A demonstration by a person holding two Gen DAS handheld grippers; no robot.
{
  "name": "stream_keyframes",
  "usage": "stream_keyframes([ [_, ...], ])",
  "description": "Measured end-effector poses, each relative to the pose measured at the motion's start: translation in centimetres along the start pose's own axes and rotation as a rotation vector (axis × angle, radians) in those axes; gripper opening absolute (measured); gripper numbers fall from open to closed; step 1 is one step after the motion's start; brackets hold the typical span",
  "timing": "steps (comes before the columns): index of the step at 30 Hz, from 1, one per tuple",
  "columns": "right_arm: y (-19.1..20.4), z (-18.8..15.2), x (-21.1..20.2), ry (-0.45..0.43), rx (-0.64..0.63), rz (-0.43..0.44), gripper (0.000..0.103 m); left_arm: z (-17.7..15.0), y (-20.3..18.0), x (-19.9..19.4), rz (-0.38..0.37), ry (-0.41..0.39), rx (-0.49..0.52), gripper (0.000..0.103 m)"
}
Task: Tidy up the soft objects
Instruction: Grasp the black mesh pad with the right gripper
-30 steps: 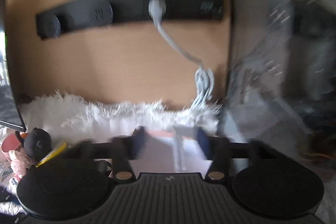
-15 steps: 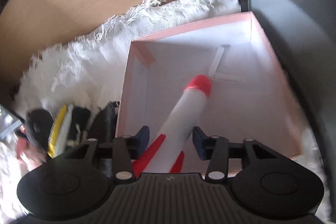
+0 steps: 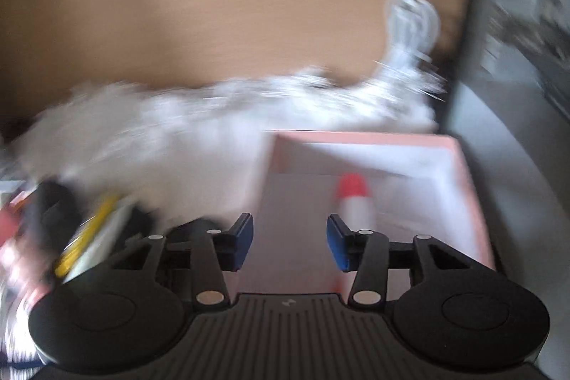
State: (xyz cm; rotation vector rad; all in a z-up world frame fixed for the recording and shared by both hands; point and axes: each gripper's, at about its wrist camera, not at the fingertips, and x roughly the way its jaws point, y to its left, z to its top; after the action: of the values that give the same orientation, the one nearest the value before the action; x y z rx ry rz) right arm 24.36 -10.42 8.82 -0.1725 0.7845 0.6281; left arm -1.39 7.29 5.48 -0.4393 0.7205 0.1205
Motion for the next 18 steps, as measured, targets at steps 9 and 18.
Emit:
stream_keyframes([
  [9,4.4,-8.0,-2.1,-0.013,0.148,0.122,0.039,-2.9,1.3,-2.8,0.106,-0.018,-0.104,0.038],
  [18,4.2,-8.9,-1.1,-0.026,0.181,0.140,0.006,-4.1,1.3,-4.9,0.244,-0.081,-0.136,0.038],
])
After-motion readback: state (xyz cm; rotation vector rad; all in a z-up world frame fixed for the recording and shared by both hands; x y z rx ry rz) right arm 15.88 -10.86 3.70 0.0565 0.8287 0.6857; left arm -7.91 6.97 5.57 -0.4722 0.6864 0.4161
